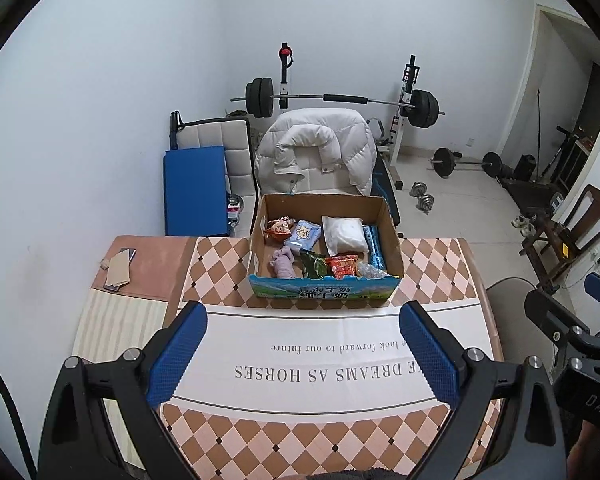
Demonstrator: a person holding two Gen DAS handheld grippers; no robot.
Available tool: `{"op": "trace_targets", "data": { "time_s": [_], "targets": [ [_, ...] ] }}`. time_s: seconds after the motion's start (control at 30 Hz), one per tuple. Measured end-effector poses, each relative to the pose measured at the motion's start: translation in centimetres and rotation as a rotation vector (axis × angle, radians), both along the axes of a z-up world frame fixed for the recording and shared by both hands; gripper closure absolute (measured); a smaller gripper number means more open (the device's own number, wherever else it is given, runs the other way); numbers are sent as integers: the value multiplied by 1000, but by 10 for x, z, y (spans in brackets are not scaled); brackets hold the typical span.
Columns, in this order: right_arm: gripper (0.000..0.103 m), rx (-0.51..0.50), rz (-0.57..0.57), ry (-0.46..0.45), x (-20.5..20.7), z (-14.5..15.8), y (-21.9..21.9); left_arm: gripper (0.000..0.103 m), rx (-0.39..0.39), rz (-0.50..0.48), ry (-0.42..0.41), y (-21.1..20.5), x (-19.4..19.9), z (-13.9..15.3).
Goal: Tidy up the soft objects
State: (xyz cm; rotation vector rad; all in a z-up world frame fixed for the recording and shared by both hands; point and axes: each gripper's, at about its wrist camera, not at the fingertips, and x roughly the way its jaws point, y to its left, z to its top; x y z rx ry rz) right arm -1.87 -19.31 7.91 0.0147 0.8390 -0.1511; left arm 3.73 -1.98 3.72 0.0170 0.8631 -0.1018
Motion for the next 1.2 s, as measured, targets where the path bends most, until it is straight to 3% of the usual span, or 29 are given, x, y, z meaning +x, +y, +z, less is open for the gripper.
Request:
{"op": "trace_targets", "data": {
  "time_s": [0.17,0.2,0.6,0.9,1.2],
  "targets": [
    [0,-1,-2,-11,-6,5,2,4,-33,18,-7,5,4,1],
    [0,1,-3,-11,-6,5,1,0,-34,18,-5,5,6,-1],
    [0,-22,-12,4,31,-18,0,0,49,38,-35,-2,27,-13],
    [0,-33,-22,-4,61,-28,-3,0,60,41,-39,-3,33,-13],
    [0,-40,-25,-21,65,-24,-2,0,57,34,-48,-2,37,-9]
  ]
}}
